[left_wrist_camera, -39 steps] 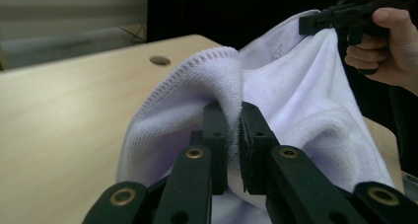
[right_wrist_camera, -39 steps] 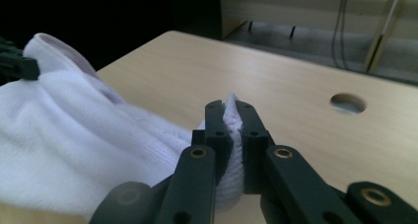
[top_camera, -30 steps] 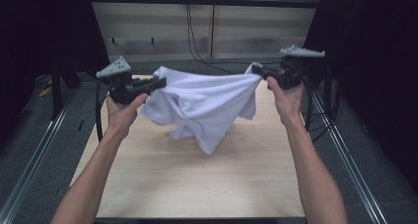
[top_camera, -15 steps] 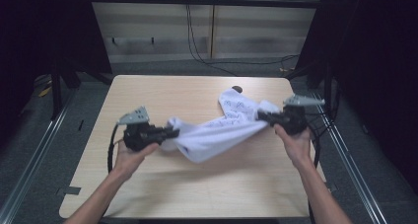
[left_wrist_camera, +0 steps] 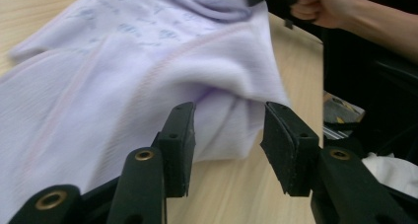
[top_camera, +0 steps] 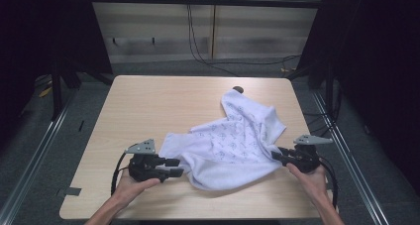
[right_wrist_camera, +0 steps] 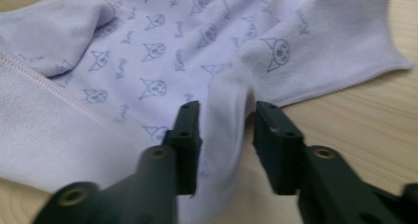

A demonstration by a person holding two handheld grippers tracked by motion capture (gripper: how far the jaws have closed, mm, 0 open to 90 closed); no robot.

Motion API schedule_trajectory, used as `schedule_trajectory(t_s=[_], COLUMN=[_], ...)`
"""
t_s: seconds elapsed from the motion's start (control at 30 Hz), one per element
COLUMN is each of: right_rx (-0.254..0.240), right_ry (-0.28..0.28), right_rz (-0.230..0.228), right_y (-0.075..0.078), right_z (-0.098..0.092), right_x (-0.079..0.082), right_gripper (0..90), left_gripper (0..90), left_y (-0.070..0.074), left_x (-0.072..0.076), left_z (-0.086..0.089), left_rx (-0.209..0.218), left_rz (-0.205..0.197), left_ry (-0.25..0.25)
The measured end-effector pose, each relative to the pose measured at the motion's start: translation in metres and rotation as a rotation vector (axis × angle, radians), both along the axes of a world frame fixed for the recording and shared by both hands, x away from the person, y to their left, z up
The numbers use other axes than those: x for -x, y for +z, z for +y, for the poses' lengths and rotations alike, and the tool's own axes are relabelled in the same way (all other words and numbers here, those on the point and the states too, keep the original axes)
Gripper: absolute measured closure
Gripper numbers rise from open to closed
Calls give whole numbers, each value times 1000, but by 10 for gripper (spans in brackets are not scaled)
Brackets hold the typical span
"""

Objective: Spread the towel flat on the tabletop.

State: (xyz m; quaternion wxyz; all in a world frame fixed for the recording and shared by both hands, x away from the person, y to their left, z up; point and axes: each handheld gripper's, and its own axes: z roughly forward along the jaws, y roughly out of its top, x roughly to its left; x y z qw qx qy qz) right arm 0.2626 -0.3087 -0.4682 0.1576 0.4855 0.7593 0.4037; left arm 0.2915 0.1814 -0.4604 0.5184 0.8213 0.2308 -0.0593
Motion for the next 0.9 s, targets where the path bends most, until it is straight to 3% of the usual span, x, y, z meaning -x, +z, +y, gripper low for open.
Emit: schedule_trajectory(t_s=[0.07, 0.17, 0.23, 0.27, 0.4, 0.47, 0.53, 0.6, 0.7, 0.73, 0.83, 0.9], right_rx=[18, -5, -11, -14, -33, -26, -51, -57, -82, -95, -93, -53], right_ry=[-18, -29, -5, 11, 124, 193, 257, 319, 415, 450, 532, 559], right_rz=[-19, -54, -72, -73, -74, -77, -77, -85, -93, -88, -62, -33], right_y=[6, 14, 18, 19, 22, 24, 26, 28, 35, 35, 33, 27], right_z=[-5, -10, -2, 2, 38, 62, 88, 116, 163, 176, 209, 224], right_x=[11, 28, 35, 37, 33, 27, 19, 14, 4, 1, -2, -3], right_gripper=[555, 541, 541, 543, 544, 541, 536, 526, 502, 494, 475, 473], left_gripper=[572, 608, 627, 626, 587, 588, 588, 587, 581, 572, 569, 578], left_y=[-3, -12, -20, -24, -33, -36, -39, -39, -36, -33, -23, -20], left_x=[-8, -21, -30, -32, -30, -25, -17, -11, -4, -3, -6, -11], left_z=[7, 5, 0, -5, -20, -28, -37, -40, -39, -36, -20, -4], left_rx=[6, -44, -62, -102, -139, -170, -207, -200, -206, -190, -134, -96], left_rz=[-1, -3, 26, 20, 49, 51, 39, 49, 27, 29, 15, 21], left_ry=[46, 81, 91, 83, 47, 14, -24, -43, -48, -44, 3, 58])
